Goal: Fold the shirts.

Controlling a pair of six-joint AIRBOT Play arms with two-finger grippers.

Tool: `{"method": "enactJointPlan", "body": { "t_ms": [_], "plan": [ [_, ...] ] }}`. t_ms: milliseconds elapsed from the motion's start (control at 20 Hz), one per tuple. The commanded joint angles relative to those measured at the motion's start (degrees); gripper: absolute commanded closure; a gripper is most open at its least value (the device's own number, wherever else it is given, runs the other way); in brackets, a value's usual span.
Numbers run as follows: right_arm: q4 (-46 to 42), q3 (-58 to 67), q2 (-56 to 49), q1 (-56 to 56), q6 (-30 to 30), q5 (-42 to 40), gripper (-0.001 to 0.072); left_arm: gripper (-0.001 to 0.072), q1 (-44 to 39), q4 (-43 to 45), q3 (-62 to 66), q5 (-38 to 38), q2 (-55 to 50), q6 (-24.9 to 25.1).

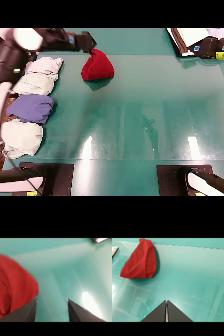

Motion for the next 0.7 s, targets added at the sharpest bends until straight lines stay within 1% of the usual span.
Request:
{"method": "enactJointPlan", "body": {
  "t_ms": [0, 100, 150, 300, 500, 550, 600, 650],
  "plan": [
    [0.13, 0.02, -0.02, 0.07, 0.04, 0.76, 0.0696, 0.0248, 1.16, 0.66, 0.02, 2.56, -10.47, -1.77],
    [0.15, 0.02, -0.02, 0.07, 0.04, 2.36, 0.0696, 0.0248, 2.49, 0.66, 0.02, 4.48, -15.76, -4.59],
    [0.13, 0.02, -0.02, 0.07, 0.02, 3.34, 0.0696, 0.0248, 3.17, 0.44, 0.02, 5.46, -17.73, -5.22],
    [0.13, 0.02, -0.02, 0.07, 0.04, 3.98, 0.0697, 0.0248, 3.69, -0.74, 0.04, 8.44, -21.09, -5.18],
    [0.15, 0.02, -0.02, 0.07, 0.04, 3.28, 0.0696, 0.0253, 3.17, -1.68, 0.15, 9.57, -22.14, -4.09],
    [0.15, 0.02, -0.02, 0.07, 0.04, 3.37, 0.0696, 0.0448, 3.19, -1.66, 0.81, 8.94, -21.97, -4.09],
    [0.15, 0.02, 0.04, 0.07, 0.04, 3.56, 0.0696, 0.0685, 3.23, -1.55, 2.01, 7.72, -21.68, -4.07],
    [0.15, 0.02, 0.04, 0.07, 0.04, 3.52, 0.0697, 0.0681, 3.23, -1.49, 3.93, 6.34, -21.31, -4.07]
  ]
}}
